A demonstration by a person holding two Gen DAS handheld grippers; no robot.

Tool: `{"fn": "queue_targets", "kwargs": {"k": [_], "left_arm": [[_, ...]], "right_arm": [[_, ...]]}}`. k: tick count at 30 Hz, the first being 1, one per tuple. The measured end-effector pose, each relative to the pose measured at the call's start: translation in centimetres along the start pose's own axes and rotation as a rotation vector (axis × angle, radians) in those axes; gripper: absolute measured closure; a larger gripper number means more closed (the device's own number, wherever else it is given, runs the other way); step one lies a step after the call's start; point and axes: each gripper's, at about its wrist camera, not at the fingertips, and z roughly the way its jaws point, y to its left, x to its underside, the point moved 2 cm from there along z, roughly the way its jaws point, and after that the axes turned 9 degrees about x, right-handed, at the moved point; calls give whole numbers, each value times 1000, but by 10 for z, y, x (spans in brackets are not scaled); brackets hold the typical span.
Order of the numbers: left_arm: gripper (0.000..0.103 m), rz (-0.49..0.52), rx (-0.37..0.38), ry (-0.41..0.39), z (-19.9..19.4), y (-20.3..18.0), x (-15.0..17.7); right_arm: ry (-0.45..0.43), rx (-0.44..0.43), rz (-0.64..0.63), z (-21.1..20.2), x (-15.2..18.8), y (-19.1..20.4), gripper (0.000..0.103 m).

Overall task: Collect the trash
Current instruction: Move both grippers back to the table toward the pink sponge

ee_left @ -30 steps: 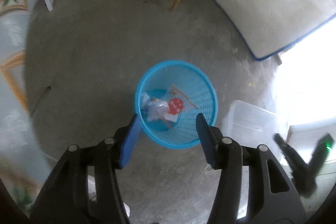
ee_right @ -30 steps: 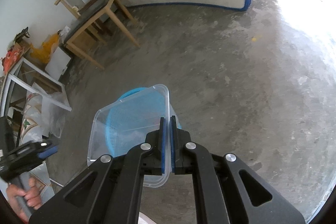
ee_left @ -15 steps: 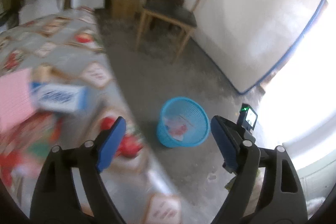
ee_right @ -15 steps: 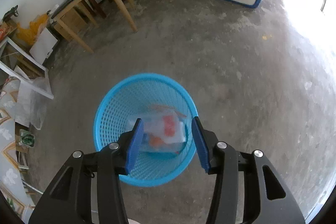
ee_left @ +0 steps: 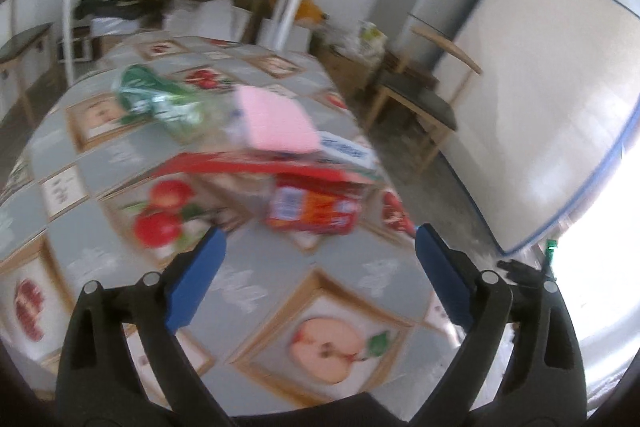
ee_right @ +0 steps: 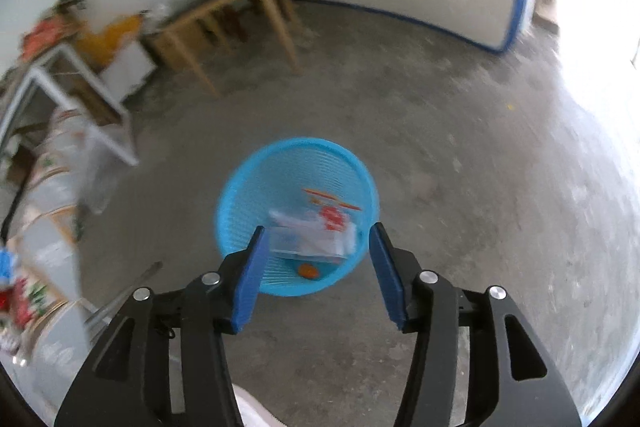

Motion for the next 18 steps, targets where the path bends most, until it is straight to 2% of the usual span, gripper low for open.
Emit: {"fn": "queue_targets", "kwargs": {"k": [5,10,13,18], "left_arm": [[9,-61,-42,-34,-15,31,14],[9,-92,-58,-51,-27,52,31],[9,-109,-64,-65,-34,61,38],[9,-128,-93,-107,-47,75,50]], "right_arm": [[-76,-160,-156,-62,-7,67,44],[-115,-387,-321,-119,1,153,42],[-62,-523,-410,-140,18,208,41],[70,-686,-472,-156,48,276,41]]}}
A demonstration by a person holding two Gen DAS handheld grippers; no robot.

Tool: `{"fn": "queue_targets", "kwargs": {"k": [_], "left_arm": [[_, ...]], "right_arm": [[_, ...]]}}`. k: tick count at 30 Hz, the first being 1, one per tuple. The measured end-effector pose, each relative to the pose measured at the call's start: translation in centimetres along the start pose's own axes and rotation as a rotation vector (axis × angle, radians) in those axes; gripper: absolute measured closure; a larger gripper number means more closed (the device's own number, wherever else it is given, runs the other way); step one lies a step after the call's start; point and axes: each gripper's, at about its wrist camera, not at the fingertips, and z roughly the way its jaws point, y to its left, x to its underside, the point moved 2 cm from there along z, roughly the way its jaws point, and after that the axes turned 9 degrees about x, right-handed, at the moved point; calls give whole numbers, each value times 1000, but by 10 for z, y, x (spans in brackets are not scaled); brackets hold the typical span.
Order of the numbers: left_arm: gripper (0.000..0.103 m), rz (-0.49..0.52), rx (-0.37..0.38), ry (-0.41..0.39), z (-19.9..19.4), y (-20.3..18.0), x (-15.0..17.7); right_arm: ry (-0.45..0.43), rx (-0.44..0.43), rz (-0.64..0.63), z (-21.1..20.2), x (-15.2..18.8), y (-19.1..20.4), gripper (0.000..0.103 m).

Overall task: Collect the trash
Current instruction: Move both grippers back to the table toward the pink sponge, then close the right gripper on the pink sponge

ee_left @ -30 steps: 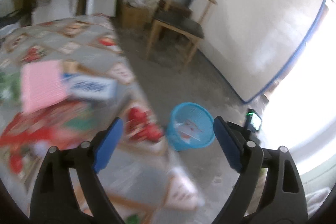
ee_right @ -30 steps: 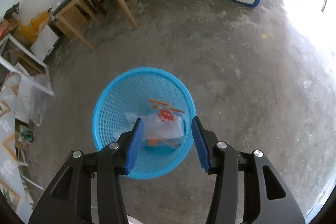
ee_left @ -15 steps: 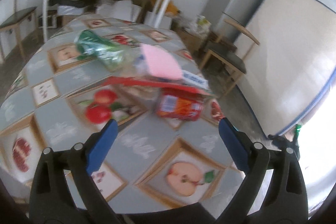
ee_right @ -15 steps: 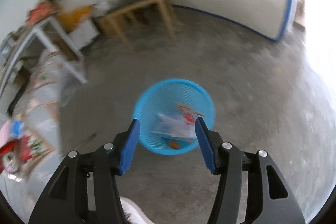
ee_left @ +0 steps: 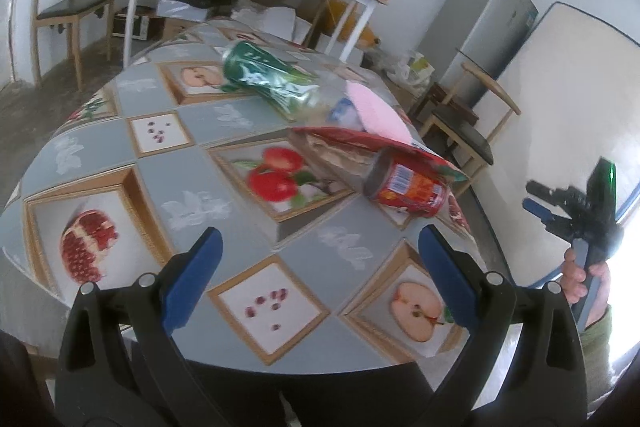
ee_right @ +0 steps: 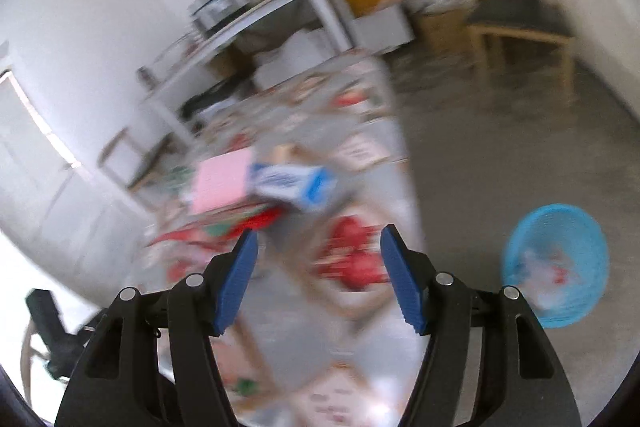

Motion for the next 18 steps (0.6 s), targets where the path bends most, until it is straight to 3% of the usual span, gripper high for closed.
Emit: {"fn": "queue_targets", "kwargs": {"k": [3,6,12,18], "left_arm": [[9,-6,-6,-19,-5,10,3],[9,-18,4,-32,-7,17,4],[9,-98,95,-44,3,33,-12],[9,-124,134,-28,17,40,-27]], "right_arm": [[40,-61,-11,15,3,27,41],[53,-54,-24,27,7,48,41],[77,-59,-43,33,6,67,41],[86,-40,-134,38,-18,92,37]]}}
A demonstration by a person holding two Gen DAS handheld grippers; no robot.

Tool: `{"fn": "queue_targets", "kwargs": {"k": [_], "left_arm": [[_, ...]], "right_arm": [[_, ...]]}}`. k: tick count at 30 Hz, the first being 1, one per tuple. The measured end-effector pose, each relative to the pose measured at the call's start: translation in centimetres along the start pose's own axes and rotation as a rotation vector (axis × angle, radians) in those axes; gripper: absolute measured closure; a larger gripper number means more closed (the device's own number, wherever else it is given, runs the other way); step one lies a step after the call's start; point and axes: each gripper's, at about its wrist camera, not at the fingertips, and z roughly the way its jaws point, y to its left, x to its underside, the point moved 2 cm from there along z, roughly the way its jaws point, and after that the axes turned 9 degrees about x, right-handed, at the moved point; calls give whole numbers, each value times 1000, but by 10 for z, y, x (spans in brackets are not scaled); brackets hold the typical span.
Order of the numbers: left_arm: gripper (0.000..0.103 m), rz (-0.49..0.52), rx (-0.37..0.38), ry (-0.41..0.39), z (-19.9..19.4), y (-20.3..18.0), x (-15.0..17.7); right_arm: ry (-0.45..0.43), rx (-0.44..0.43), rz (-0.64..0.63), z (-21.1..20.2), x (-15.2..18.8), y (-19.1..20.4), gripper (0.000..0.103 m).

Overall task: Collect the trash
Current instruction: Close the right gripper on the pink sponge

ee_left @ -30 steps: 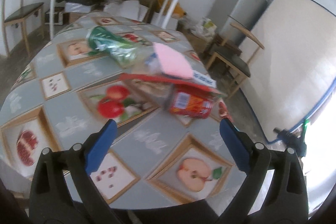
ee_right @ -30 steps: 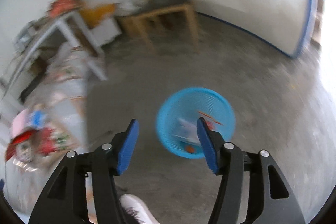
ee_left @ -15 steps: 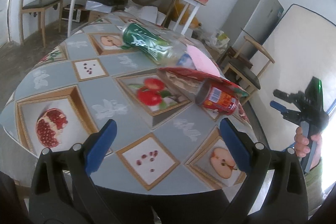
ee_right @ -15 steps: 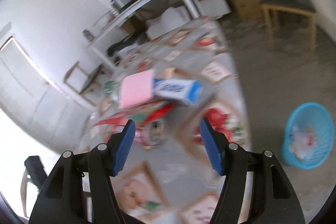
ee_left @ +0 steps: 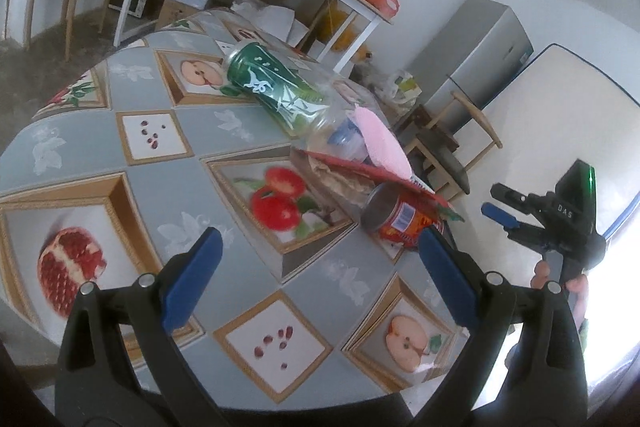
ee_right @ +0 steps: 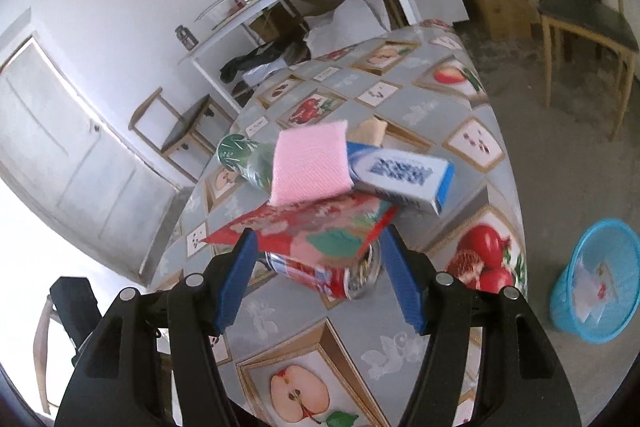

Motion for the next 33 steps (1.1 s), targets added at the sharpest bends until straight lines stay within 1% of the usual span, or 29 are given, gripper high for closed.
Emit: {"fn": "queue_targets", "kwargs": {"k": [1,3,5,7,9,11,14,17,19,21,24,25,30,33], "left_arm": [[9,-3,7,2,2,0,-2],[9,-20,21,6,6,2,-5],[9,-54,43,8,9,4,-10],[9,-93,73,3,13,7,-14],[9,-134,112,-4,18,8,-20],[9,-168,142,-7,25,9,-25],[9,-240,191,6,41,12,-30],[9,-329,237,26,59,17,-31],[9,-382,253,42,69,20,-30],[9,-431,283,51,80,22,-30],[9,-488,309,60,96,25,-30],[9,-505,310,63,101,26,-30],[11,-542,315,80,121,25,-29],[18,-568,315,89,131,25,-27]], "right_arm": [[9,6,-15,2,-6,5,35],[23,6,-49,8,-20,15,25],[51,-9,-99,21,-38,27,22],[86,-18,-110,37,-54,33,21],[142,-24,-91,61,-71,33,20],[195,4,-57,85,-88,30,20],[264,43,-37,116,-102,30,20],[312,67,-70,137,-107,40,20],[341,107,-95,150,-108,48,20],[374,128,-127,163,-108,55,20],[390,184,-142,175,-108,58,20],[388,206,-147,178,-109,58,20],[398,248,-149,191,-112,57,20],[405,255,-151,194,-113,58,20]]}}
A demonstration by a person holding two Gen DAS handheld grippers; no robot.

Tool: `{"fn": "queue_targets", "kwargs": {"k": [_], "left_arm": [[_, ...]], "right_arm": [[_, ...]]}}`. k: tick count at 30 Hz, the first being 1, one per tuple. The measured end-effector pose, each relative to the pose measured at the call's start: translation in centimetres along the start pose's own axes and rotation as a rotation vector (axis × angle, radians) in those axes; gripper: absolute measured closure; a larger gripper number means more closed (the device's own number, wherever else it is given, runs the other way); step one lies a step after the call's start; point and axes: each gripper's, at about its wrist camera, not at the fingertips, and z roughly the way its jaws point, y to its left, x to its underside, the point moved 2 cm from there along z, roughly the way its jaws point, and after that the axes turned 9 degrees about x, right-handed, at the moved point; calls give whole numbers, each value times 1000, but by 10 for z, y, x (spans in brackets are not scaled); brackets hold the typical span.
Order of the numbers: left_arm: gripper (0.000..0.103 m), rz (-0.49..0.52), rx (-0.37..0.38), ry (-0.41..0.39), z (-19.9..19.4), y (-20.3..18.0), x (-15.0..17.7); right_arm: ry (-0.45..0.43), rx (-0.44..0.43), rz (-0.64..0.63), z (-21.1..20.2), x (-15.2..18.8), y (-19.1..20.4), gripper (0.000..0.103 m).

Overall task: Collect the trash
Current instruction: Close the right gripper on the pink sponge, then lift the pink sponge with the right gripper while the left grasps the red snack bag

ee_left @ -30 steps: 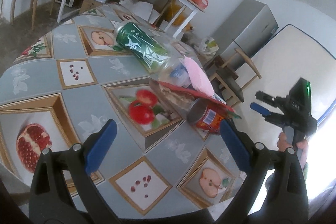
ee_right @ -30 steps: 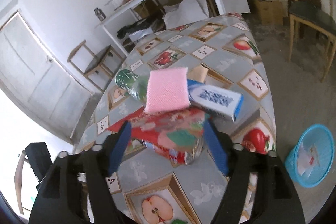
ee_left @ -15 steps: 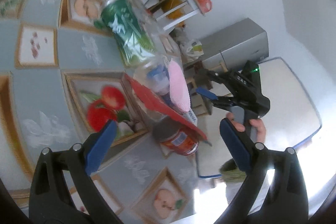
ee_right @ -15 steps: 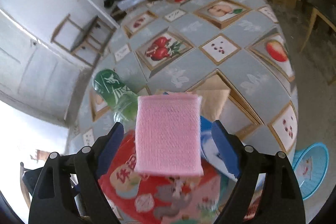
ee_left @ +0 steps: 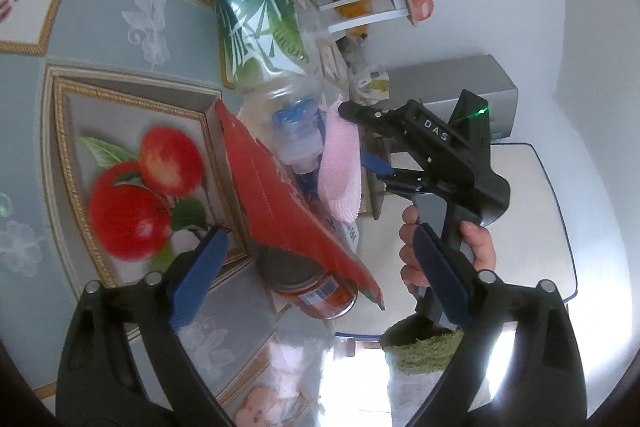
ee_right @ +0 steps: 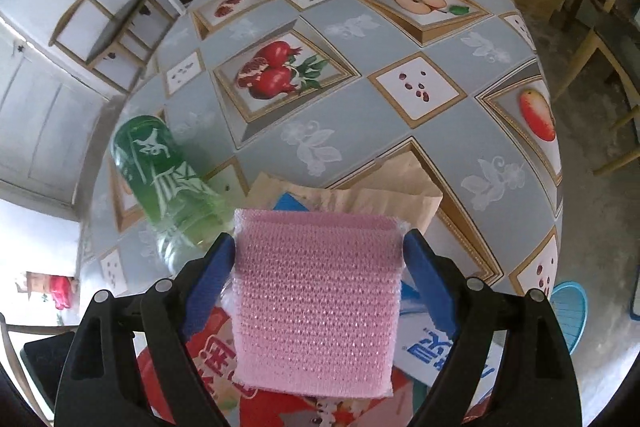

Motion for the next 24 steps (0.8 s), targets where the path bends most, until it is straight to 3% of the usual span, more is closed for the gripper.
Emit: {"fn": "queue_targets", "kwargs": {"k": [8,16,24], "left_arm": [[40,-33,10,4,12,3,-2],[63,-36,27,12,12,4,-1],[88,-43,59,27,15,5,1]], "right_arm": [[3,-9,-45,-5,9,12,20],[-25,78,-148,-2,23,27,20],[-65,59,-123,-11,30,24,23]]}}
